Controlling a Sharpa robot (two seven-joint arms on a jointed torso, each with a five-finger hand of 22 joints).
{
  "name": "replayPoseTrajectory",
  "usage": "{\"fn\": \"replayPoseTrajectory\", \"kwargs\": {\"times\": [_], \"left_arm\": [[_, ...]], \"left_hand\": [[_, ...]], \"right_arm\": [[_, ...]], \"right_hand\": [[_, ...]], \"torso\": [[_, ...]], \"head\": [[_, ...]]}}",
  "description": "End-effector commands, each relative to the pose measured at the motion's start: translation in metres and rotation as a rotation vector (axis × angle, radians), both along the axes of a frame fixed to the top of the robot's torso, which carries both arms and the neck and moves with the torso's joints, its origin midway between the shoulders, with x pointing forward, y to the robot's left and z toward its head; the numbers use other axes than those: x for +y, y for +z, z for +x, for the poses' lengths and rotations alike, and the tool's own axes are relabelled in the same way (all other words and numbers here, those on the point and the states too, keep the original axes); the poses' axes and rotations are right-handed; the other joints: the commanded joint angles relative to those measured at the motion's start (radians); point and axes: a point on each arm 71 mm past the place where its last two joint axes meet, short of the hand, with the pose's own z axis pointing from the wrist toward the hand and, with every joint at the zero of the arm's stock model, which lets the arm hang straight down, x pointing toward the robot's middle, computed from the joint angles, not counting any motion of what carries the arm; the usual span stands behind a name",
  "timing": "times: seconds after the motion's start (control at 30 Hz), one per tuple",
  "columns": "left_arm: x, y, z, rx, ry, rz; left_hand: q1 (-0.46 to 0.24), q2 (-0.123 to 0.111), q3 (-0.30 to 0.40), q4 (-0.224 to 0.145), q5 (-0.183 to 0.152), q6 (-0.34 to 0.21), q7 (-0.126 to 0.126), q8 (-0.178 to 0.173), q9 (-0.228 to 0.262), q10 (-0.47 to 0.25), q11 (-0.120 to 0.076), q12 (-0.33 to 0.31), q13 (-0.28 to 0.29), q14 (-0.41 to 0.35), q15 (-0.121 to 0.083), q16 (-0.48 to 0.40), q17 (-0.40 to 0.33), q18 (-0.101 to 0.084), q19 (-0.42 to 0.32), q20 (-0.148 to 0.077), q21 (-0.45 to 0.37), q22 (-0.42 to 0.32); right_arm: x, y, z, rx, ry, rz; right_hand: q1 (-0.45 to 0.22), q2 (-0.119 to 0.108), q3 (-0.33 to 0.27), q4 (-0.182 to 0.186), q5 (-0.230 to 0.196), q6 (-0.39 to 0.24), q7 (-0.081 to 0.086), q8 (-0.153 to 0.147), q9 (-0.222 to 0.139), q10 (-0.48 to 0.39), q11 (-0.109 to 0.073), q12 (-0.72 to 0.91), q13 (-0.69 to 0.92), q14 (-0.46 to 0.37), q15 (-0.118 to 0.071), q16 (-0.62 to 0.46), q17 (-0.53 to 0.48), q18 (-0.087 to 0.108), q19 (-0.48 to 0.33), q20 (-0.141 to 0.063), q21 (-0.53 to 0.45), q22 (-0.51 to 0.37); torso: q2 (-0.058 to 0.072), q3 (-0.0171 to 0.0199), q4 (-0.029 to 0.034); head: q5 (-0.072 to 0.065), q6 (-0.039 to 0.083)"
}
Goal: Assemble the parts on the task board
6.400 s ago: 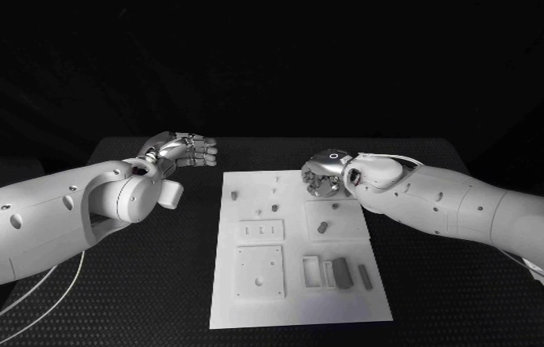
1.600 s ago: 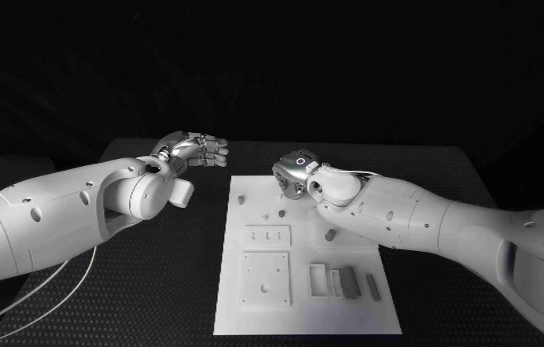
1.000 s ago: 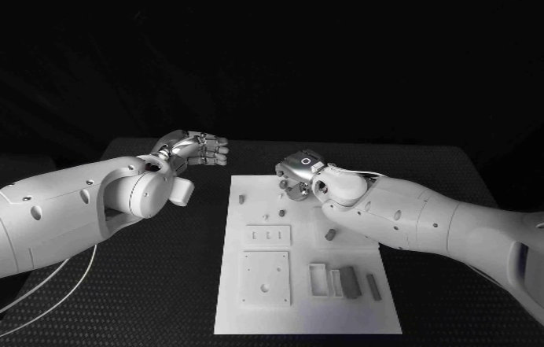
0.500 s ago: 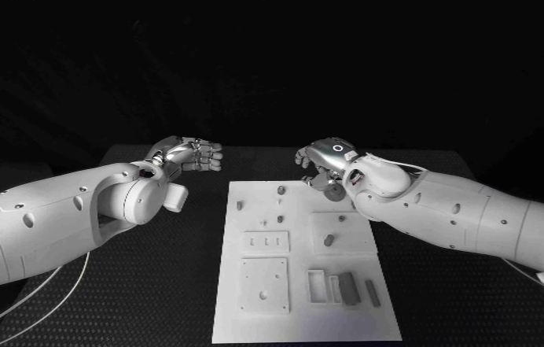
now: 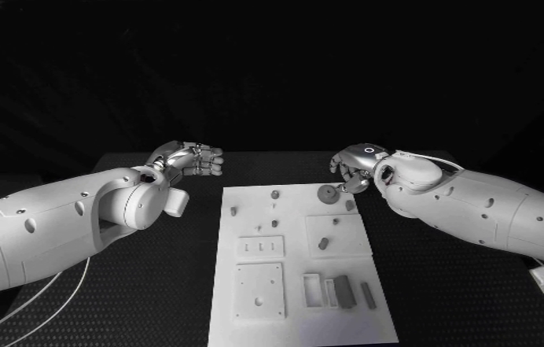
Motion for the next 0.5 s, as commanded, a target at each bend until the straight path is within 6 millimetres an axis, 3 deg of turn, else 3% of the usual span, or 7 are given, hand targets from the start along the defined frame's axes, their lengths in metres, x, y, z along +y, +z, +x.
{"fn": "replayPoseTrajectory", "kwargs": {"times": [0.03,0.3,0.5], "left_arm": [[-0.002,0.001,0.0,-0.009,-0.019,-0.005],[-0.002,0.001,0.001,-0.007,-0.023,-0.005],[-0.003,0.001,0.001,-0.008,-0.024,-0.003]], "left_hand": [[-0.005,-0.008,-0.004,-0.002,0.003,0.003,0.005,-0.006,-0.002,0.006,0.005,-0.004,0.002,0.003,0.005,-0.004,0.002,0.016,-0.002,0.005,-0.004,0.001],[-0.005,-0.007,-0.004,-0.002,0.003,0.003,0.006,-0.006,-0.002,0.006,0.005,-0.005,0.002,0.003,0.005,-0.004,0.003,0.016,-0.002,0.005,-0.005,0.001],[-0.005,-0.007,-0.004,-0.002,0.003,0.003,0.006,-0.006,-0.002,0.006,0.005,-0.005,0.002,0.003,0.005,-0.005,0.003,0.016,-0.001,0.005,-0.005,0.002]], "right_arm": [[0.003,-0.008,0.001,0.083,0.019,-0.006],[0.004,-0.022,0.004,0.113,0.016,0.015],[0.006,-0.027,0.005,0.127,0.019,0.029]], "right_hand": [[-0.004,-0.001,-0.001,0.001,0.001,-0.005,0.001,-0.003,0.0,-0.045,-0.002,0.111,0.135,-0.02,-0.005,0.086,0.043,-0.002,-0.006,-0.009,0.046,0.024],[-0.011,-0.001,0.009,0.0,0.0,-0.011,0.001,-0.006,0.005,-0.088,-0.002,0.337,0.323,-0.046,-0.005,0.238,0.098,-0.002,-0.02,-0.023,0.142,0.021],[-0.015,0.003,0.014,0.004,0.001,-0.012,0.0,-0.005,0.008,-0.095,-0.003,0.398,0.348,-0.052,-0.006,0.281,0.109,-0.002,-0.023,-0.026,0.163,0.021]], "torso": [[0.001,0.002,-0.0004],[0.0,-0.0015,0.0017],[0.0,-0.004,0.0036]], "head": [[-0.005,-0.001],[-0.01,-0.005],[-0.011,-0.01]]}}
